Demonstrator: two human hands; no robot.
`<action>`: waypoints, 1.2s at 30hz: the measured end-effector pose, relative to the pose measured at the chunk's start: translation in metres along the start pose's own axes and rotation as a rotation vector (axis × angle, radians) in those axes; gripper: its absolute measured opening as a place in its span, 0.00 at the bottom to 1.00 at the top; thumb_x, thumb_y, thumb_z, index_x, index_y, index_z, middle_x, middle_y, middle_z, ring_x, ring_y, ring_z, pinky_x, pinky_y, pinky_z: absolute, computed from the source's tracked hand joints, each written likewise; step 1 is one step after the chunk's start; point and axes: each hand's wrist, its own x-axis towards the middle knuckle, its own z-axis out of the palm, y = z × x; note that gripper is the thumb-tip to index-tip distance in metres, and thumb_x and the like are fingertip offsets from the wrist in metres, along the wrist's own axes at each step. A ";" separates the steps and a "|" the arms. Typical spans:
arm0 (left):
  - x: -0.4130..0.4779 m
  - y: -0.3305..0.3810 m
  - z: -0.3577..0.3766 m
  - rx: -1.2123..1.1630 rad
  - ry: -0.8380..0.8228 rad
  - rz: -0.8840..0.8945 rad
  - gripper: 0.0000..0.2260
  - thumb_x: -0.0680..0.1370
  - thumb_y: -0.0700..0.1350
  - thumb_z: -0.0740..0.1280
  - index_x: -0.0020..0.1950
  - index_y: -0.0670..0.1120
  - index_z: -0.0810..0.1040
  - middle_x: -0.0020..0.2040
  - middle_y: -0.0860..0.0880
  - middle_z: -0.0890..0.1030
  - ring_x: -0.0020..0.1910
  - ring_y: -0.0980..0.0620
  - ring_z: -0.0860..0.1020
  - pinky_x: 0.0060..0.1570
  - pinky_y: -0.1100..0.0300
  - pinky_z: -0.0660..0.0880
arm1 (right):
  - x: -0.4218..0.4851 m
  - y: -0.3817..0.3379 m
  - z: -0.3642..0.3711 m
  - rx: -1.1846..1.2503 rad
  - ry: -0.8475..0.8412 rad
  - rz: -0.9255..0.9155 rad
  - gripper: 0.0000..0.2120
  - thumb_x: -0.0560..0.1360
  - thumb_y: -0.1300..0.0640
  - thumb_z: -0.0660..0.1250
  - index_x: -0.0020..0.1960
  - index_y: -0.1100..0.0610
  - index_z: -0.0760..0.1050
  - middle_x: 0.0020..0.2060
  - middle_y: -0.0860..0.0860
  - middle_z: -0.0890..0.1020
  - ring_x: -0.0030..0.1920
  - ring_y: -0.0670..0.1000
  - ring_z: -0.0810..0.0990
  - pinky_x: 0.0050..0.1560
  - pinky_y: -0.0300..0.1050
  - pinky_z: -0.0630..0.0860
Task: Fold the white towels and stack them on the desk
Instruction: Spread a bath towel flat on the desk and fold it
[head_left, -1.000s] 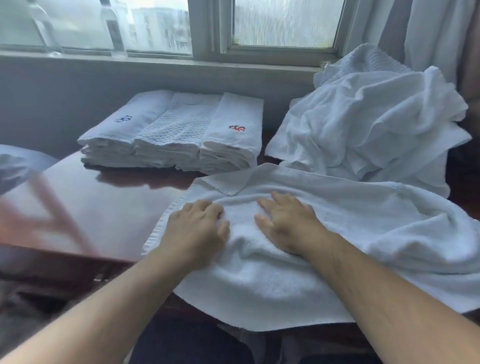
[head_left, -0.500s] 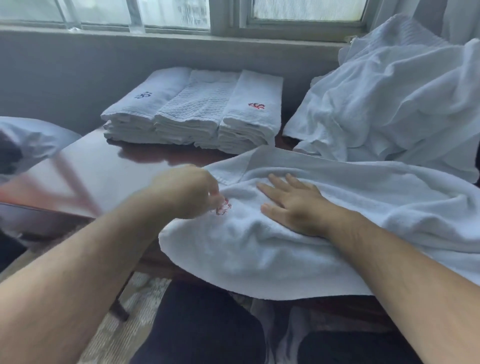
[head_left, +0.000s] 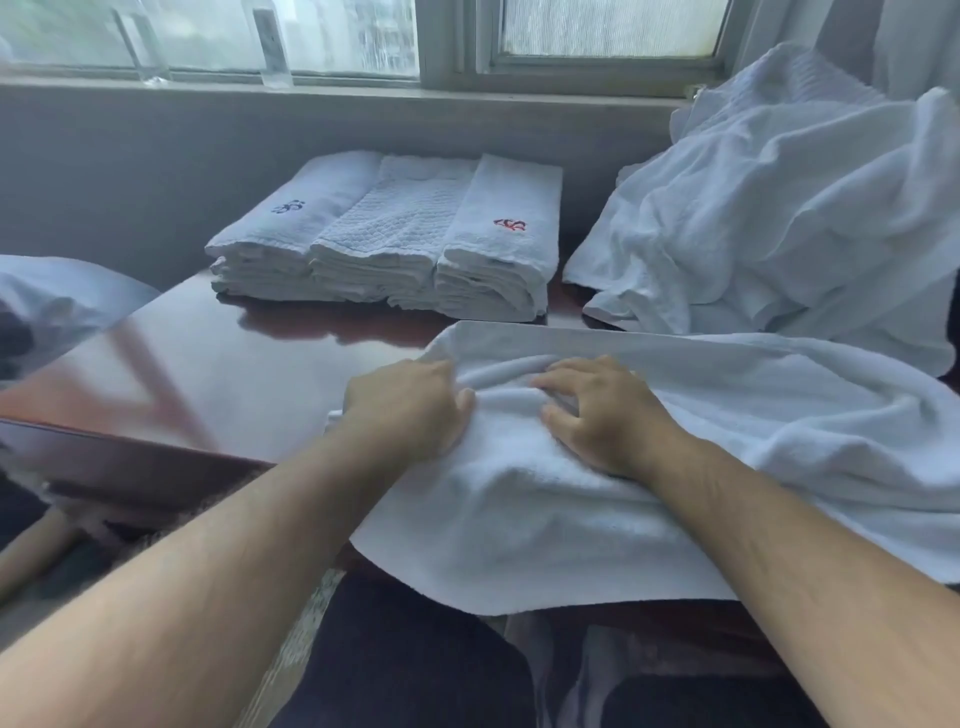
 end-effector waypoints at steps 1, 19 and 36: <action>0.000 0.005 -0.001 0.022 -0.008 -0.038 0.19 0.81 0.58 0.54 0.69 0.54 0.71 0.67 0.48 0.76 0.66 0.43 0.73 0.53 0.49 0.67 | -0.002 -0.001 -0.001 0.030 -0.020 -0.039 0.22 0.76 0.45 0.59 0.69 0.42 0.77 0.68 0.39 0.76 0.67 0.50 0.69 0.71 0.53 0.64; 0.022 0.146 0.021 -0.330 0.005 0.586 0.18 0.83 0.54 0.56 0.73 0.55 0.70 0.75 0.52 0.68 0.74 0.48 0.65 0.71 0.53 0.63 | -0.083 0.098 -0.106 -0.224 -0.169 0.998 0.14 0.81 0.54 0.58 0.54 0.59 0.80 0.45 0.54 0.83 0.47 0.56 0.81 0.45 0.48 0.75; 0.030 0.176 0.035 -0.022 0.015 0.166 0.30 0.79 0.67 0.46 0.72 0.52 0.67 0.70 0.40 0.66 0.69 0.37 0.63 0.68 0.32 0.55 | -0.064 0.117 -0.095 -0.292 0.157 0.768 0.09 0.74 0.62 0.57 0.45 0.51 0.73 0.49 0.51 0.73 0.48 0.56 0.73 0.42 0.47 0.69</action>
